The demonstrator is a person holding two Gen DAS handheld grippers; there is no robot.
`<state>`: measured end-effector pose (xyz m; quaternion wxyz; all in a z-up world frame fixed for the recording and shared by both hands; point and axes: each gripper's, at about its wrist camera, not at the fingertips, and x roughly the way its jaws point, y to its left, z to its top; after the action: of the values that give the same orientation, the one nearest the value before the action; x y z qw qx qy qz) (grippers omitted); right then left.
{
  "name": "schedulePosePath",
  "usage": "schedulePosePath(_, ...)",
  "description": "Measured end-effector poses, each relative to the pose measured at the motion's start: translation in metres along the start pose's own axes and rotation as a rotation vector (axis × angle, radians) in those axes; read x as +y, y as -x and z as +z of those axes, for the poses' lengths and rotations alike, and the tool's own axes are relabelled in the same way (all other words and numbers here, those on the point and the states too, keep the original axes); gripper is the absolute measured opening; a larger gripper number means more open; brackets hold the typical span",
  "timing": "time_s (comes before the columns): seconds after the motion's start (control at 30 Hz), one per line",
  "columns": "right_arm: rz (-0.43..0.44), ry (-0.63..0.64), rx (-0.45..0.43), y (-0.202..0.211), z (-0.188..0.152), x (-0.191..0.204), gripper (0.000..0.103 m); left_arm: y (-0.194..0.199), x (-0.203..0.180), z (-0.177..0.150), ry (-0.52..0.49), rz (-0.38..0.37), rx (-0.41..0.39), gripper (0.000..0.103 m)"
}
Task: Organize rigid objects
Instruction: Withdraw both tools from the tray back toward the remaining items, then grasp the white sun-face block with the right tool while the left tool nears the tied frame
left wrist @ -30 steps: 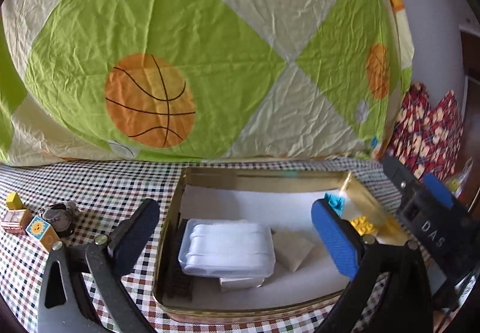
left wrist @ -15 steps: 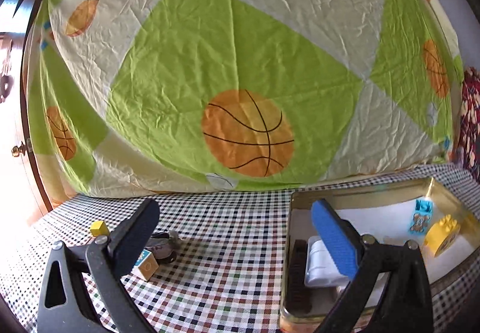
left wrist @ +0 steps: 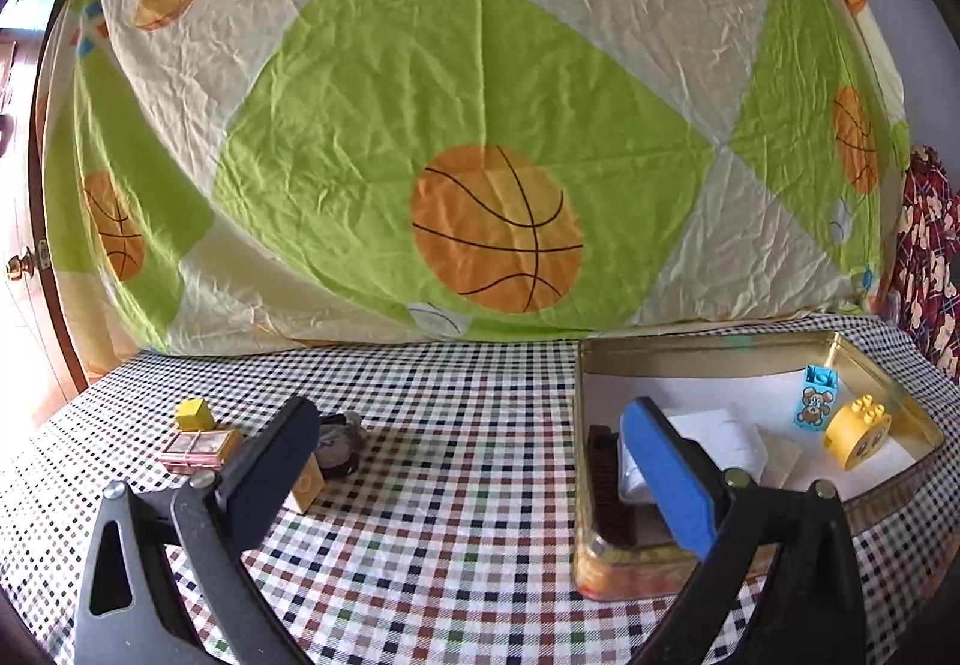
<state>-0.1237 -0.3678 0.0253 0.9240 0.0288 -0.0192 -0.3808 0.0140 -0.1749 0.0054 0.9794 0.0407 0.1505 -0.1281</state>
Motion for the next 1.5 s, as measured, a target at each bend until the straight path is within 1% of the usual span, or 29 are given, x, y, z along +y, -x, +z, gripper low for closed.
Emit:
schedulePosePath(0.1,0.004,0.009,0.016,0.005,-0.001,0.005,0.099,0.004,0.008,-0.002,-0.002,-0.004,0.017,0.103)
schedulePosePath(0.23,0.024,-0.01,0.057,0.014,-0.003,0.013,0.099,0.01,0.016,-0.005,-0.015,-0.006,0.017,0.103)
schedulePosePath(0.43,0.081,-0.031,0.106,0.026,-0.009,0.036,0.099,0.014,0.03,-0.008,-0.051,-0.001,0.023,0.102)
schedulePosePath(0.6,0.137,-0.031,0.151,0.035,-0.014,0.065,0.099,0.014,0.047,-0.01,-0.079,0.013,0.036,0.103)
schedulePosePath(0.73,0.19,-0.019,0.165,0.045,-0.018,0.094,0.099,0.011,0.066,-0.011,-0.084,0.029,0.05,0.103)
schedulePosePath(0.9,0.267,0.015,0.183,0.057,-0.022,0.13,0.099,0.004,0.096,-0.013,-0.094,0.064,0.071,0.103)
schedulePosePath(1.1,0.346,0.048,0.227,0.065,-0.029,0.172,0.099,-0.014,0.138,-0.014,-0.082,0.125,0.124,0.103)
schedulePosePath(1.17,0.365,0.058,0.246,0.066,-0.032,0.183,0.099,-0.023,0.153,-0.014,-0.072,0.139,0.153,0.102)
schedulePosePath(1.3,0.4,0.083,0.289,0.065,-0.037,0.208,0.099,-0.038,0.187,-0.015,0.011,0.142,0.215,0.102)
schedulePosePath(1.37,0.431,0.092,0.302,0.066,-0.038,0.22,0.099,-0.046,0.202,-0.018,0.052,0.147,0.253,0.102)
schedulePosePath(1.47,0.476,0.108,0.331,0.066,-0.042,0.238,0.099,-0.057,0.222,-0.02,0.084,0.158,0.299,0.102)
schedulePosePath(1.5,0.497,0.114,0.355,0.065,-0.044,0.246,0.099,-0.062,0.229,-0.021,0.094,0.161,0.313,0.102)
